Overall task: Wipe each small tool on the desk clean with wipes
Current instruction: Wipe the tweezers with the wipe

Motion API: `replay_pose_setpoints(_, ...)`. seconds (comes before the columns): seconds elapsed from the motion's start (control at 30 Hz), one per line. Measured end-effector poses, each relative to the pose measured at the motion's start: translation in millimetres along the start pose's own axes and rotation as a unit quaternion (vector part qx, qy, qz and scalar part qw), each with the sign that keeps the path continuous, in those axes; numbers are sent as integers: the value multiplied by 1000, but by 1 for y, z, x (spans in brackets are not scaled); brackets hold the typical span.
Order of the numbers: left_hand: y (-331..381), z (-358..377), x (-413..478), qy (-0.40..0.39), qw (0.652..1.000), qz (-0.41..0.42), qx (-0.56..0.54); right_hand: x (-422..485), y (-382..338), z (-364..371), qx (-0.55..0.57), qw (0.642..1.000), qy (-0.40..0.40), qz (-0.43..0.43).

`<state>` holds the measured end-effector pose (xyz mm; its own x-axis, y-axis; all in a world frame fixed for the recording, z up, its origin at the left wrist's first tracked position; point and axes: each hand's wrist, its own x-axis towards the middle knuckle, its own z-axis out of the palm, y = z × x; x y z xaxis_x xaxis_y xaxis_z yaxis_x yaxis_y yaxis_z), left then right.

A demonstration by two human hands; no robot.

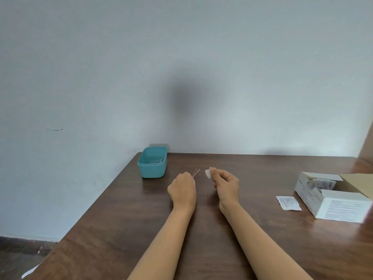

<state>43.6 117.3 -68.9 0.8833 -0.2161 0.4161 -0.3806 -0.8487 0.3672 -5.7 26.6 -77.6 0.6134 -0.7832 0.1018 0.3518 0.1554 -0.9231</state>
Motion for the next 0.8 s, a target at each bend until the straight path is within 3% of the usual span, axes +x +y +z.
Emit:
replay_pose_setpoints(0.13,10,-3,-30,12,963,-120,-239,-4,-7,-2,46,998,41,-12)
replay_pose_setpoints(0.27,18,-14,-58,3,920,-122,-372,-8,-11,-9,108,990,88,9)
replay_pose_setpoints(0.43,15,-22,-82,-13,888,-85,-452,-16,-17,-21,155,983,88,34)
replay_pose_setpoints(0.57,14,-31,-94,-42,863,-76,-498,-26,-24,-41,110,993,16,41)
replay_pose_setpoints(0.67,14,-32,-97,-47,859,-76,-503,-35,-34,-61,92,994,-28,48)
replay_pose_setpoints(0.8,15,-29,-95,-58,864,-59,-496,-42,-44,-85,131,988,-26,73)
